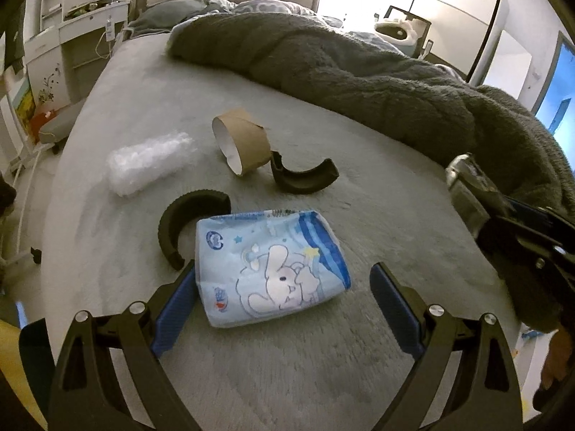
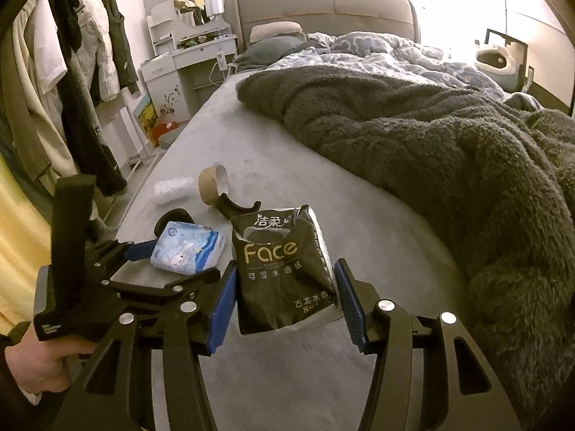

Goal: Collect trash
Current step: 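Grasp the blue diaper pack with the left tool while the right tool grasps the black Face tissue pack, then lift and carry the diaper pack and tissue pack over the black bin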

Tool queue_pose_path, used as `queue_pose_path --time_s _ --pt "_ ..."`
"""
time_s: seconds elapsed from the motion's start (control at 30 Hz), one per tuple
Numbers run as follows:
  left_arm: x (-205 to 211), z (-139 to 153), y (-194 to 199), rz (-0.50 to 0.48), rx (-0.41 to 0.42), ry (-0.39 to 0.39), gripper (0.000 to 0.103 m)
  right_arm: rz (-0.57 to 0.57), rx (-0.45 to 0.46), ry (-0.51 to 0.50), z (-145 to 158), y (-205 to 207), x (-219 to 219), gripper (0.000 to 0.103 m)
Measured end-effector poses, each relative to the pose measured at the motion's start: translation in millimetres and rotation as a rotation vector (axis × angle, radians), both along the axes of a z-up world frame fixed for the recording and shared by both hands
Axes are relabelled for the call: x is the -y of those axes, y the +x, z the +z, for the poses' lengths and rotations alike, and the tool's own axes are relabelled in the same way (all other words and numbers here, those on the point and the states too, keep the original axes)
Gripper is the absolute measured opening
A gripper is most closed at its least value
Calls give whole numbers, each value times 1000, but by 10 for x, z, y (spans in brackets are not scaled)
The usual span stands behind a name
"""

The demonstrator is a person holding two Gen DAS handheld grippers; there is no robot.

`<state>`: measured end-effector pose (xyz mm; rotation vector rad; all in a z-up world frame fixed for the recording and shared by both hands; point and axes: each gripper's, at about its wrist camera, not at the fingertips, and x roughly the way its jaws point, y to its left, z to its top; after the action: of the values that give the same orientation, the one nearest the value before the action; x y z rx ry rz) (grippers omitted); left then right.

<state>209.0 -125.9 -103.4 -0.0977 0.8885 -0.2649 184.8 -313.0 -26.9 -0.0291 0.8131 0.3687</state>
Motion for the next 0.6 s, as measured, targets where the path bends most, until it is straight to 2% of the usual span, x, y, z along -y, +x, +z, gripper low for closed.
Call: queue_pose_path --time_s 0.2,0.4,0.47,0.6 --pt "37 -30 65 22 -2 23 92 0 -5 2 -26 -27 49 54" --pt "8 -42 115 49 -5 33 84 0 -10 6 -39 -46 96 54" --pt "6 -46 109 61 -3 43 79 2 -11 5 -35 -50 99 54" --pt "-15 -31 81 59 2 34 77 8 -9 4 -30 -51 88 54"
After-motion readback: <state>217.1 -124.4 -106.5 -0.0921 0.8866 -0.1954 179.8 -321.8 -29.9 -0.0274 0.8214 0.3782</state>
